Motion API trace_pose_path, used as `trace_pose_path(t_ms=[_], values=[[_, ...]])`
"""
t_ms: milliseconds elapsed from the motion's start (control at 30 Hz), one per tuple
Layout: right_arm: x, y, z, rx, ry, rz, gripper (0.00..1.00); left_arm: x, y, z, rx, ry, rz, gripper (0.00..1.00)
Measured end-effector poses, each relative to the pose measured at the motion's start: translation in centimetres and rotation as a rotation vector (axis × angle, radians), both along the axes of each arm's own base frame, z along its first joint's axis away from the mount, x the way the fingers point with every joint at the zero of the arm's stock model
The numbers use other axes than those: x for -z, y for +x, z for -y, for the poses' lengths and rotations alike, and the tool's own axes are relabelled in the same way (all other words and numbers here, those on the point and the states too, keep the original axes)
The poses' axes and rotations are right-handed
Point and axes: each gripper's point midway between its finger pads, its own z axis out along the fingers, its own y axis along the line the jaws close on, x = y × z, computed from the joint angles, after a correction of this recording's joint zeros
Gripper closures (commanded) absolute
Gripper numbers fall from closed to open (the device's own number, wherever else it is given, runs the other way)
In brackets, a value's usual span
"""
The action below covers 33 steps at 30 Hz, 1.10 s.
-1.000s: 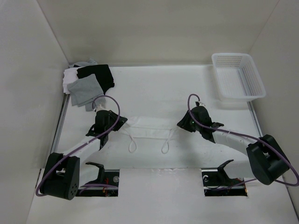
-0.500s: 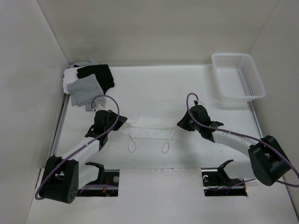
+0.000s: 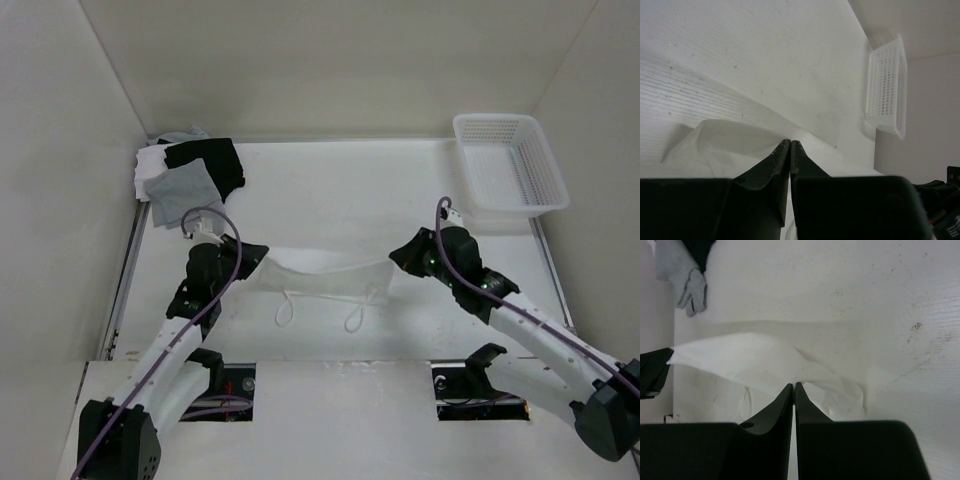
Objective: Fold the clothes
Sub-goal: Fold the tank top
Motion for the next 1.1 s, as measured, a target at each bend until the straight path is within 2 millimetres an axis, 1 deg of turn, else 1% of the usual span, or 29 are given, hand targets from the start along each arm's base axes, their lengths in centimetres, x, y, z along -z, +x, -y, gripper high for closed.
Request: trace_pose_path(t_ms=[67,133,200,300,400,467,533,600,700,733,800,867,933,1000,1067,1100], values=[[-1.2,-1.0,0.2,-0.01,0.015,0.025,0.93,-0.7,-0.7,0.0,0.007,-0.014,0.011,0.98],[-2.8,-2.6,0.2,-0.034,0.041,0.057,0.93,-1.9,-1.8,-0.1,0.015,-0.029,0.035,0.99],[-4.6,-4.7,0.3,-0.064,0.073,0.097,0.93,-3.5,-3.0,-0.3,0.018,-0.04,0.073,0.99],[-7.3,-8.2,0.5,-0.121,0.122,0.139,0.93,-7.1,-4.9,-0.8,0.015,-0.053,0.147,0.99],[-10.5,-11.3,0.8,-0.173,0.171,0.173,0.93,-11.9,-7.0,-1.4,0.01,-0.064,0.245,0.99],[-12.6,-13.0,0.8,-0.21,0.205,0.191,0.93,-14.7,-8.3,-1.7,0.007,-0.065,0.296,0.99],[-14.0,-14.3,0.6,-0.244,0.231,0.195,0.93,-16.3,-9.4,-2.1,0.003,-0.062,0.324,0.99],[-14.9,-15.6,0.3,-0.283,0.246,0.189,0.93,-17.1,-10.3,-2.3,0.002,-0.058,0.334,0.98],[-15.3,-16.9,-0.4,-0.331,0.247,0.176,0.92,-16.8,-11.0,-2.5,0.001,-0.044,0.307,0.98],[-15.1,-17.0,-0.6,-0.334,0.237,0.173,0.93,-16.3,-10.9,-2.5,0.0,-0.037,0.289,0.98],[-14.3,-16.1,-0.7,-0.297,0.198,0.167,0.93,-15.2,-10.4,-2.4,-0.001,-0.024,0.247,0.98],[-12.7,-13.6,-0.4,-0.204,0.139,0.156,0.94,-13.3,-9.3,-2.1,0.0,-0.009,0.192,0.98],[-10.7,-10.4,-0.1,-0.113,0.101,0.131,0.94,-10.5,-7.5,-1.6,0.004,0.011,0.112,0.98],[-7.5,-6.9,0.4,-0.044,0.078,0.075,0.94,-7.3,-5.5,-1.0,0.008,0.029,0.016,0.98],[-3.7,-3.6,1.4,0.015,0.055,-0.011,0.93,-3.9,-3.5,-0.6,0.006,0.04,-0.08,0.98],[-1.7,-2.1,1.9,0.037,0.048,-0.06,0.93,-2.6,-2.5,-0.5,0.001,0.04,-0.12,0.98]])
